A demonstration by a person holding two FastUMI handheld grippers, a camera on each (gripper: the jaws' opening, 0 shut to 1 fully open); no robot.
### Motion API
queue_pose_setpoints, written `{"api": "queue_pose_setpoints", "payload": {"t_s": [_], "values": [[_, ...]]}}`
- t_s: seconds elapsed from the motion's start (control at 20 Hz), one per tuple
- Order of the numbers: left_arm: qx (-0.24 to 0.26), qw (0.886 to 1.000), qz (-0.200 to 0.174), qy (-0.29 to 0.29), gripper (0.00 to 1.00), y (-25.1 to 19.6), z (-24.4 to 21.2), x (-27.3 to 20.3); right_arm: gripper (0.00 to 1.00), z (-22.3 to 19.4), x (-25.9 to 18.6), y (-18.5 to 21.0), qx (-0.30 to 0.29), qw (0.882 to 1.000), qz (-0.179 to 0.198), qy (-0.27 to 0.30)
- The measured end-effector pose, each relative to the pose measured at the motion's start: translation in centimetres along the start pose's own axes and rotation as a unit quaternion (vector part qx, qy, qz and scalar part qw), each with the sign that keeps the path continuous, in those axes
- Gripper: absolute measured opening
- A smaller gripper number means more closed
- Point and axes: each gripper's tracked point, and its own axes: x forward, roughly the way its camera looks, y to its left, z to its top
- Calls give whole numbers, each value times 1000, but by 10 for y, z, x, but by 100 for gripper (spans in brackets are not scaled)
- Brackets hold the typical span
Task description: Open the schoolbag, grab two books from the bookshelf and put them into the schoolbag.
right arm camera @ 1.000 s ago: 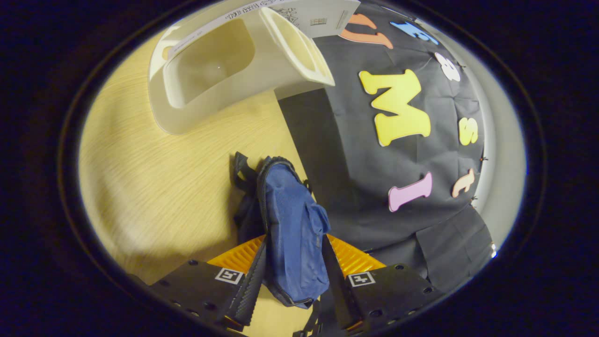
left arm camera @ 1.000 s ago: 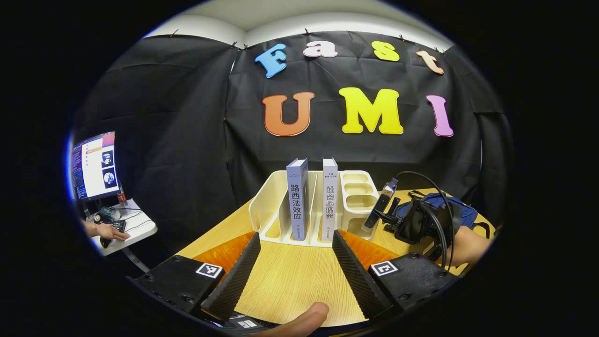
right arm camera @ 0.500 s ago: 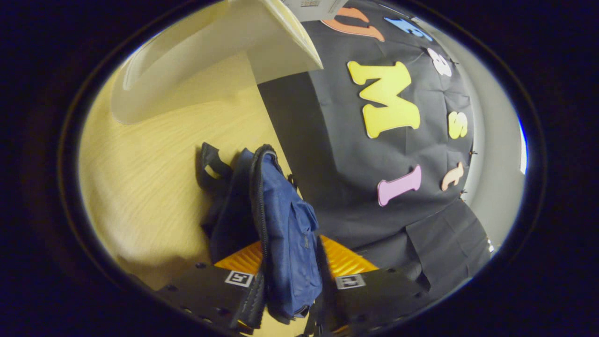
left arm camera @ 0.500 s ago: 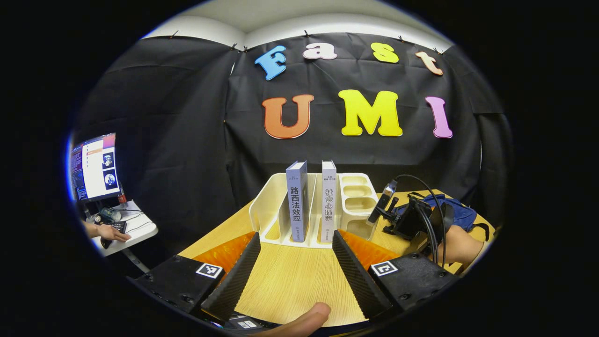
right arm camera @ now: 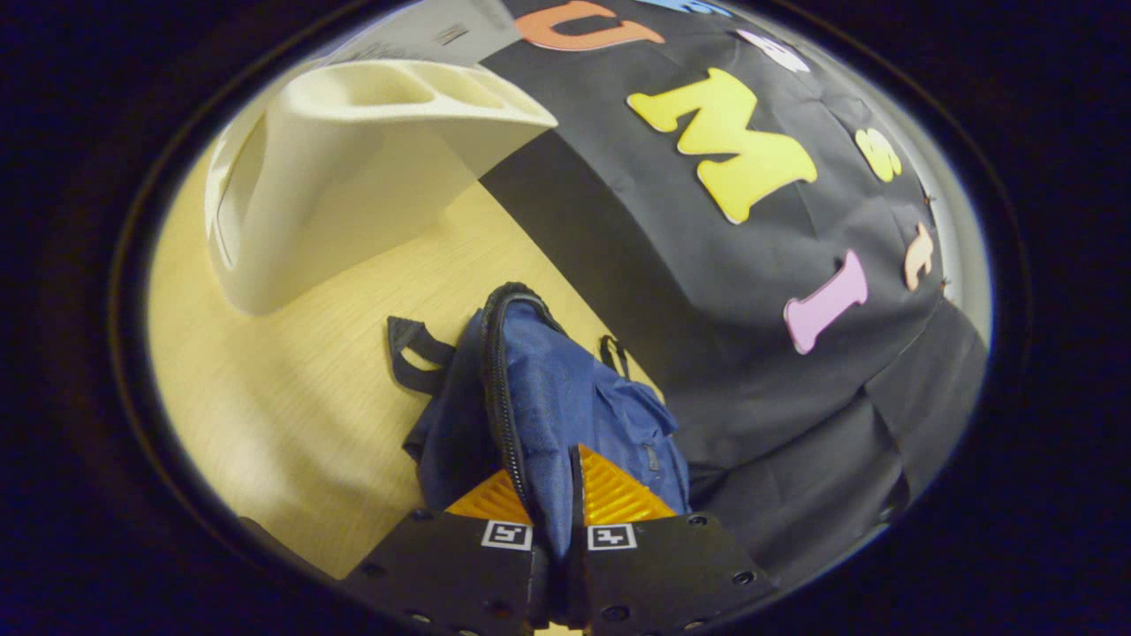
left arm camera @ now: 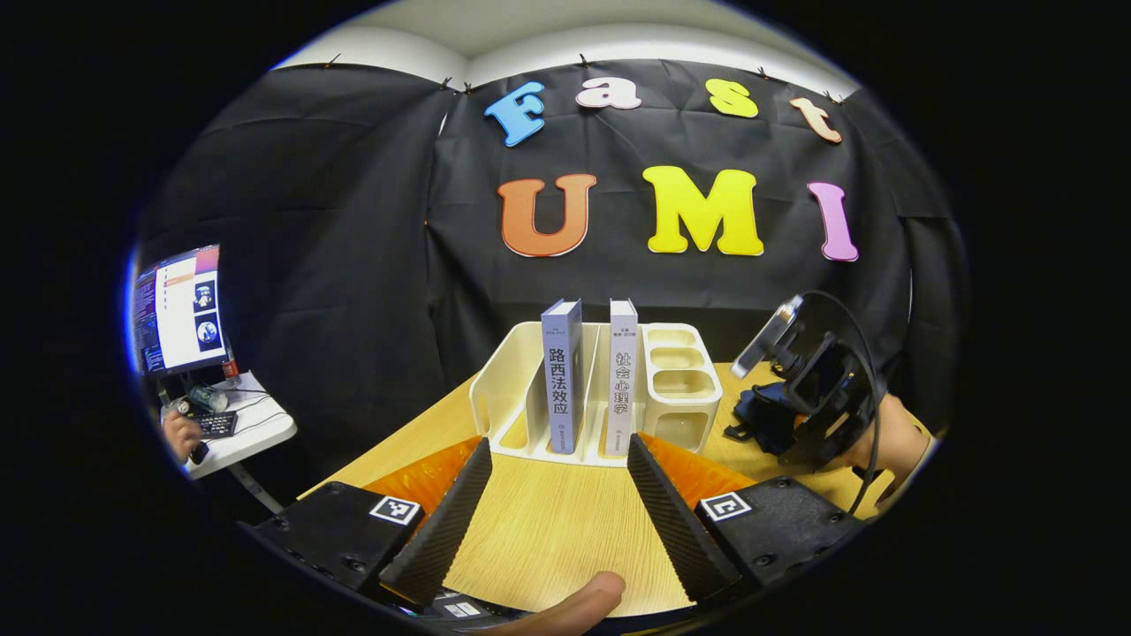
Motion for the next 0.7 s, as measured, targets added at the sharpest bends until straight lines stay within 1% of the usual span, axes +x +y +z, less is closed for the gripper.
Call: {"api": "queue_pose_setpoints", "payload": {"t_s": [0.15, 0.3, 0.35, 0.5, 0.6, 0.7], "values": [[-6, 1000, 9, 5, 99, 10, -3, 2, 6, 4, -7, -16, 61, 996, 70, 0], [-14, 1000, 6, 16, 99, 7, -9, 7, 6, 5, -14, -45, 119, 986, 121, -1], [-16, 1000, 7, 17, 99, 7, -9, 7, 6, 6, -14, -54, 140, 981, 134, -5], [-25, 999, 3, 19, 99, 1, -9, 7, 6, 9, -16, -91, 182, 971, 155, -22], [-34, 999, 3, 21, 99, -1, -8, 8, 6, 6, -17, -107, 215, 959, 179, -33], [-47, 999, 3, 11, 99, -2, 1, 9, 6, -1, -14, -125, 246, 948, 199, -43]]}}
